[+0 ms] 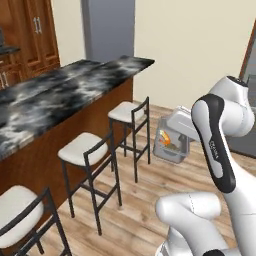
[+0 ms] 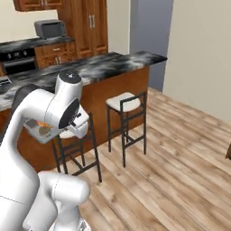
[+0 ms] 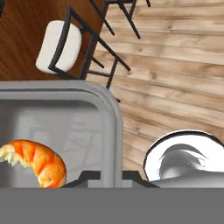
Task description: Place the tupperware on the second highest shelf of the fridge. Make space for the tupperware among the existing items by rearranging them on the shelves if needed. Close the fridge door when finished.
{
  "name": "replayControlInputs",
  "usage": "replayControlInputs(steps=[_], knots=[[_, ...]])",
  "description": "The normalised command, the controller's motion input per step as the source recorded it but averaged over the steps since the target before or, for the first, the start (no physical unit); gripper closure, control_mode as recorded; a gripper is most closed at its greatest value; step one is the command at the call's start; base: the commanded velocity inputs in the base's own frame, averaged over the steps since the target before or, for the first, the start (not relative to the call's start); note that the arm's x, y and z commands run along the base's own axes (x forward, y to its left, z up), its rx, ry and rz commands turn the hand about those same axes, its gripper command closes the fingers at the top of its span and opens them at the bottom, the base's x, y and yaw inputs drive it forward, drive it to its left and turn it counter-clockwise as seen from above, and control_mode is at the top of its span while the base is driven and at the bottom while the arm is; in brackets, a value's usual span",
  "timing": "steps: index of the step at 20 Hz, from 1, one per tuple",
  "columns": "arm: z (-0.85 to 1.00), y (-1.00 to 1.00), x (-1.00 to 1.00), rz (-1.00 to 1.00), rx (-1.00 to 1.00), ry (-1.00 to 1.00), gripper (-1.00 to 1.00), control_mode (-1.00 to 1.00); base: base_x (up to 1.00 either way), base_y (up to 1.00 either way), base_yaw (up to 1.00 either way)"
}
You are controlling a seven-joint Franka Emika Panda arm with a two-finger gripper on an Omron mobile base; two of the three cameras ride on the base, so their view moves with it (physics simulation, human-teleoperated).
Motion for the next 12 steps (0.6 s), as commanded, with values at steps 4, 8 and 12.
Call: replayControlInputs(steps=[4,8,12], knots=[[0.0,0.0,0.0,0.0,0.0,0.0,1.0,1.0,0.18,-0.54,-0.58],[0.0,0.0,0.0,0.0,0.0,0.0,1.0,1.0,0.41,-0.54,-0.56],[0.0,0.0,0.0,0.0,0.0,0.0,1.0,1.0,0.55,-0.56,-0.48]])
